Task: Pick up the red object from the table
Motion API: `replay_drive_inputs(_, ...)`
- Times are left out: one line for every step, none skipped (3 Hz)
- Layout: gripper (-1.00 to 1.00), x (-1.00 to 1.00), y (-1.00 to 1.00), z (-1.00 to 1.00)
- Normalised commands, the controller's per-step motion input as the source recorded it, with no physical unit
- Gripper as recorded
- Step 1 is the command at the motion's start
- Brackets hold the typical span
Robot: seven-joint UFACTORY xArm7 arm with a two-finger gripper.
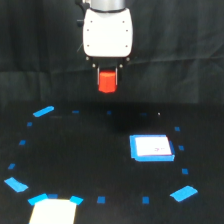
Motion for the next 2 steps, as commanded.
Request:
replay_drive_inputs(-1.0,0.12,0.03,-0.2)
replay_drive_inputs(-1.0,0.15,-0.18,-0.71)
